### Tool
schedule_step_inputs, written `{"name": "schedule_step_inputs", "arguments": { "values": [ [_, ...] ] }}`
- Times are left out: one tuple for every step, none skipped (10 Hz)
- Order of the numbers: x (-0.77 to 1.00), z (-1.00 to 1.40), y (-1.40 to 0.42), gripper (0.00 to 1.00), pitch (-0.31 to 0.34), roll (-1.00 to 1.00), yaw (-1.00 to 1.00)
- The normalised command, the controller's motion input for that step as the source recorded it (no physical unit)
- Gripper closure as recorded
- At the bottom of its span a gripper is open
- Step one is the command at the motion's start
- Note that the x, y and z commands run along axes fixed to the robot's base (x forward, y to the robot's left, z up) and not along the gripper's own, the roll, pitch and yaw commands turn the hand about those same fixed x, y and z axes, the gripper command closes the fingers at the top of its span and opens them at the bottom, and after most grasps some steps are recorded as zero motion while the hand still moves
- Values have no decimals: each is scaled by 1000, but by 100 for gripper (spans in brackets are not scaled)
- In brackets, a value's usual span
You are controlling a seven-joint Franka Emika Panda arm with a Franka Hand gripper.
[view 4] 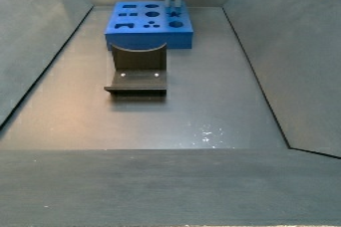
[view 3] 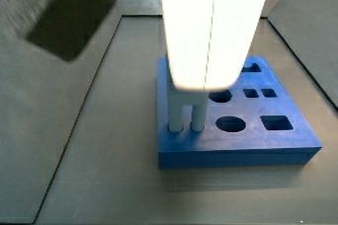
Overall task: Pick up the square-circle object. Move up. Place the square-circle object on the fixture. Regrasp the square-circle object. Rotate the square-circle object. Move to above the board. Insert the square-circle object.
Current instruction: Insert the square-circle object.
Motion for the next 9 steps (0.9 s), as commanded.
{"name": "schedule_step_inputs", "arguments": {
  "values": [
    [277,-603,-117,100,0,116,-191],
    [311,-594,-86,100,0,80,-194],
    [311,-537,-60,100,0,67,-191],
    [334,-494,-46,100,0,63,-174],
    [354,-511,-9,100,27,61,-111],
    [283,-551,0,100,0,23,0],
    [257,-406,0,100,0,0,0],
    [0,-26,0,100,-99,-41,0],
    [0,0,0,100,0,0,0]
  ]
}}
